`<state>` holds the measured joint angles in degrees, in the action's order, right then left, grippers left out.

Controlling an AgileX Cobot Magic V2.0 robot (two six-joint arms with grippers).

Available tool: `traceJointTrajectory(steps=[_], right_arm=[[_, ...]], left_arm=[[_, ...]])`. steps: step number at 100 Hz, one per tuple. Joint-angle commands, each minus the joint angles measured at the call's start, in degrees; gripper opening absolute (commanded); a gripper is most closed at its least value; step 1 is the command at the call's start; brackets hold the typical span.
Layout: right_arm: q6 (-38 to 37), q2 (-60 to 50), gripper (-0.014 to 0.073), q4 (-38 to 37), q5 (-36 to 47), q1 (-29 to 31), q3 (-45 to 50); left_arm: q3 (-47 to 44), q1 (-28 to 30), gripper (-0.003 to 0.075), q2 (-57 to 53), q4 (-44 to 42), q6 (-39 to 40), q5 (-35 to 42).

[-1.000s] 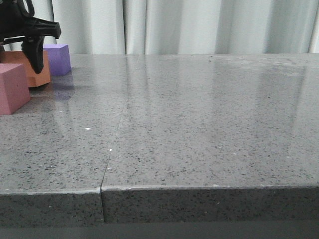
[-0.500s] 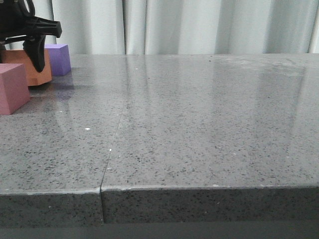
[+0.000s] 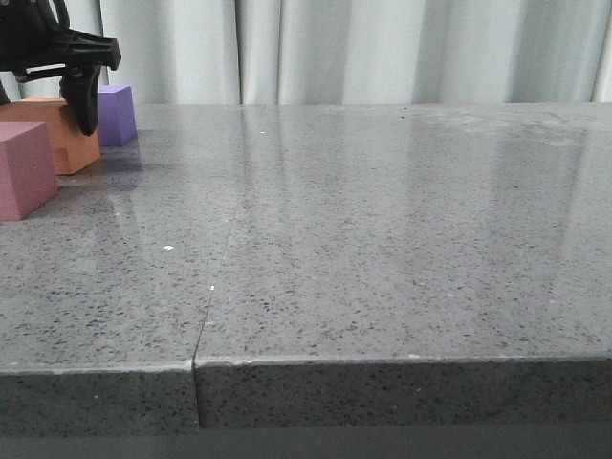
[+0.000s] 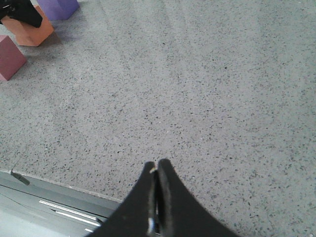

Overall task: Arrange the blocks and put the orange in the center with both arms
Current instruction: 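Lower the orange cube between the pink and purple cubes, then open the left gripper and raise it away from the cubes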

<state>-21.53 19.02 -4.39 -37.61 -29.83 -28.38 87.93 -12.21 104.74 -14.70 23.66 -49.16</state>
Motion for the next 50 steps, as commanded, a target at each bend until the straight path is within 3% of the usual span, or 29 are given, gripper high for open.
traceJointTrajectory(steps=[1,39,50], right_arm=[[0.5,0.3,-0.0067,-0.8,4.0,0.2,-1.4],[0.5,0.3,-0.0067,-0.8,4.0,0.2,-1.4],[0.5,0.3,-0.0067,-0.8,4.0,0.2,-1.4]], left_arm=[[1.3,-0.1,0.0546,-3.5,-0.6,0.4,2.4],[1.3,-0.2,0.0544,-9.9,-0.8,0.4,5.1],[1.2,-0.2,0.0477,-11.9,-0.8,0.4,5.1]])
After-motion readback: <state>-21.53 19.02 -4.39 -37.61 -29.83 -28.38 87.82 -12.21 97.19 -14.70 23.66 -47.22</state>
